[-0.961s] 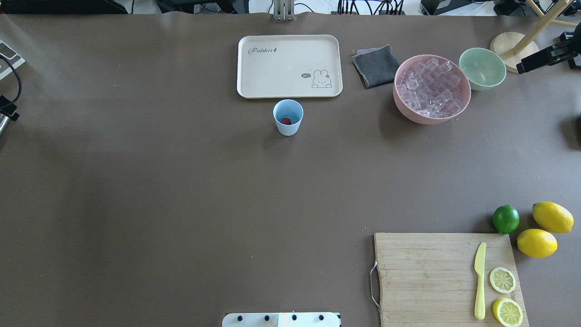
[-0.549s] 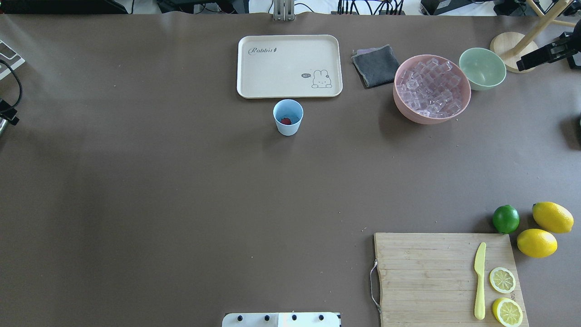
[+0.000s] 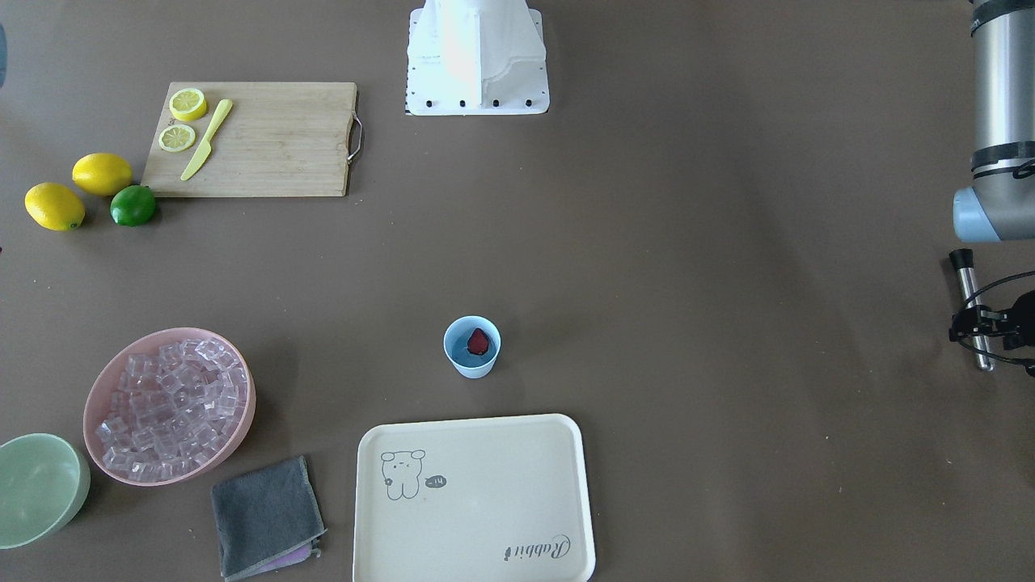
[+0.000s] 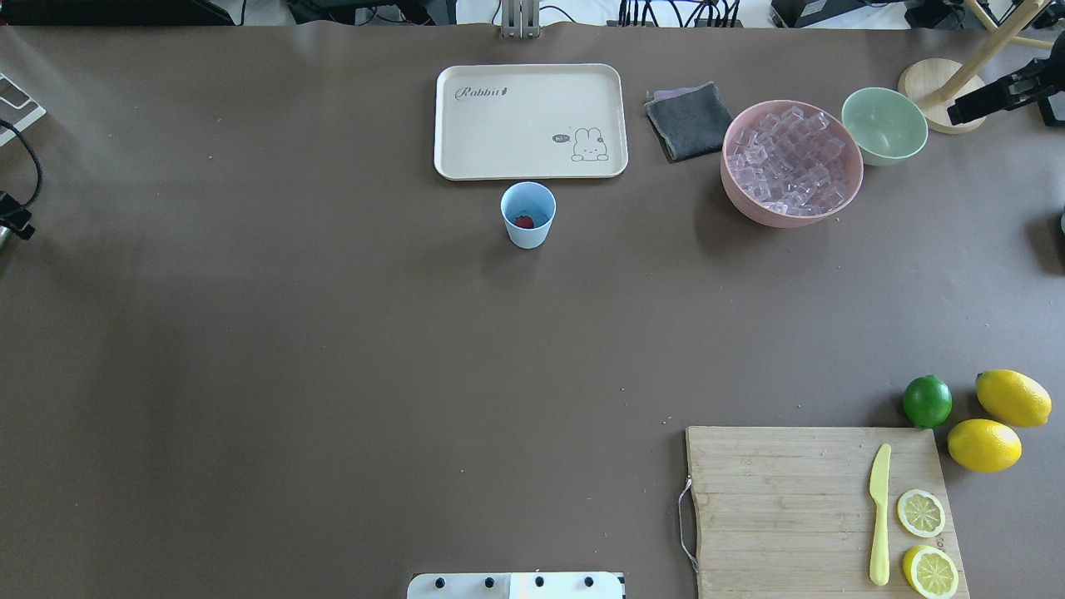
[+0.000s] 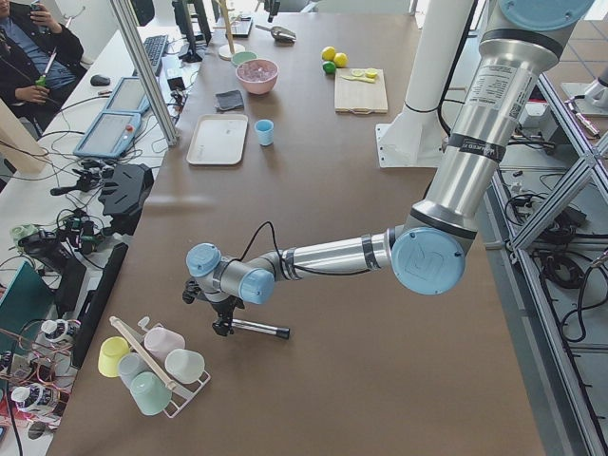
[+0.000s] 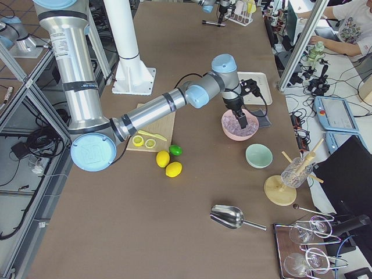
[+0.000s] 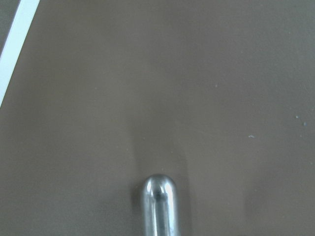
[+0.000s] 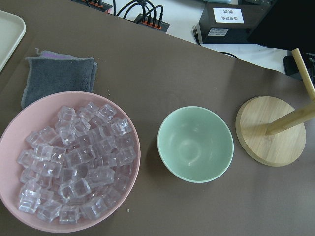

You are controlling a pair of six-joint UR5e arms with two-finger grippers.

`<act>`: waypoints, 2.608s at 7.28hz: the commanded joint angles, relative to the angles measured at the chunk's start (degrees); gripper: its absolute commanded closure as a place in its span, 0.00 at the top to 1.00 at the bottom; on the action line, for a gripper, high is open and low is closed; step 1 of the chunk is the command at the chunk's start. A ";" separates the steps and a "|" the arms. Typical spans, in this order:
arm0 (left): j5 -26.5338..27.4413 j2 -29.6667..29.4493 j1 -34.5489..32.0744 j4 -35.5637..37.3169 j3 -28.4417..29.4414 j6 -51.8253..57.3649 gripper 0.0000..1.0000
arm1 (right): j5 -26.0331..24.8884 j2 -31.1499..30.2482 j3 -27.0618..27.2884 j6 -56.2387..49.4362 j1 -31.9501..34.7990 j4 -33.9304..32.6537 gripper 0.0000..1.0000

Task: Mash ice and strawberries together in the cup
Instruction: 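Grasp the metal pestle from the white wire rack with the left gripper, then carry the metal pestle with the left gripper over the light-blue cup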

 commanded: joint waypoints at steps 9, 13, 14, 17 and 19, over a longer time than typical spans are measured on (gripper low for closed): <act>-0.44 -3.12 -4.81 2.32 -9.67 -0.18 0.00 | -1.35 0.10 0.05 0.30 -2.85 1.31 1.00; -0.88 -7.24 -6.42 -4.93 -22.16 -9.18 0.00 | -0.56 0.63 0.14 0.30 -3.03 0.96 1.00; -0.97 -7.78 -4.85 -12.89 -22.53 -16.54 0.00 | -0.74 0.63 -0.21 0.38 -3.03 0.69 1.00; -0.01 -10.67 0.25 -29.89 -22.18 -30.10 0.00 | -0.91 0.19 0.14 0.38 -2.86 0.78 1.00; 4.35 -12.27 3.84 -36.92 -21.92 -33.13 0.00 | -1.18 0.19 -0.03 0.38 -2.77 0.78 1.00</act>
